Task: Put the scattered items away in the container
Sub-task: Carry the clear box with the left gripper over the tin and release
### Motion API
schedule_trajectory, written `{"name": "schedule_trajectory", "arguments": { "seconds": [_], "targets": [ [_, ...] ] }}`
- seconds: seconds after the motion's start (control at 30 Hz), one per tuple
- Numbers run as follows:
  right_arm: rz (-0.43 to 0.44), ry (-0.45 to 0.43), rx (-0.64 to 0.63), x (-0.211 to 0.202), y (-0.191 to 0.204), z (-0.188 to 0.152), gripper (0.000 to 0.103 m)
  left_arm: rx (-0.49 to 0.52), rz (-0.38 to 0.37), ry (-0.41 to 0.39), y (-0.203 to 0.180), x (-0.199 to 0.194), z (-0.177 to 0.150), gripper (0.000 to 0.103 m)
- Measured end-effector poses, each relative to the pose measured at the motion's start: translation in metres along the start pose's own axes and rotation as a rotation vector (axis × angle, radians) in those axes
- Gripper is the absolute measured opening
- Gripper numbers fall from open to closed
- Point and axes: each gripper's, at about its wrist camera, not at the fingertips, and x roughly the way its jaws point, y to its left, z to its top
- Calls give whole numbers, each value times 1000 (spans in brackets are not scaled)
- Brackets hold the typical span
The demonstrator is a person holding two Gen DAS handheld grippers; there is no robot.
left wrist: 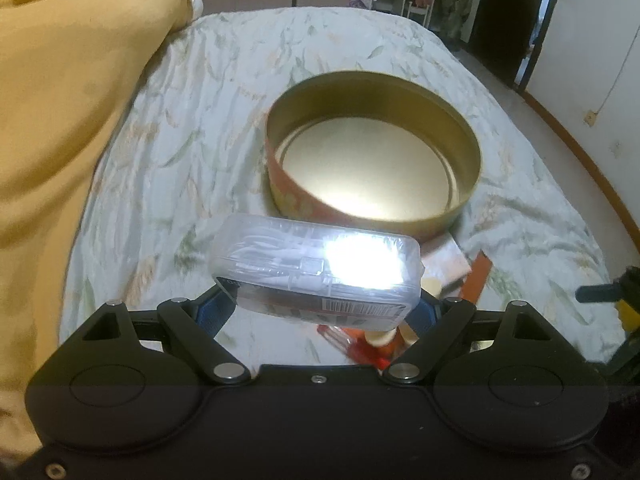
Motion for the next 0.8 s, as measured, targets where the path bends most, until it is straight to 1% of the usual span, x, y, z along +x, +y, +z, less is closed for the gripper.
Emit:
{"name": "schedule_trajectory", "arguments": {
  "seconds": [0.27,0.53,0.8],
  "targets": [
    [1,-6,14,-3,-3,1,103,41,22,-27,-8,4,33,86],
    [14,-13,22,-4,-6,0,103,86,37,-37,-21,11,60,86],
    [24,-16,-2,-7,-5,2,103,112,60,-22,-36,32,88,86]
  ]
}}
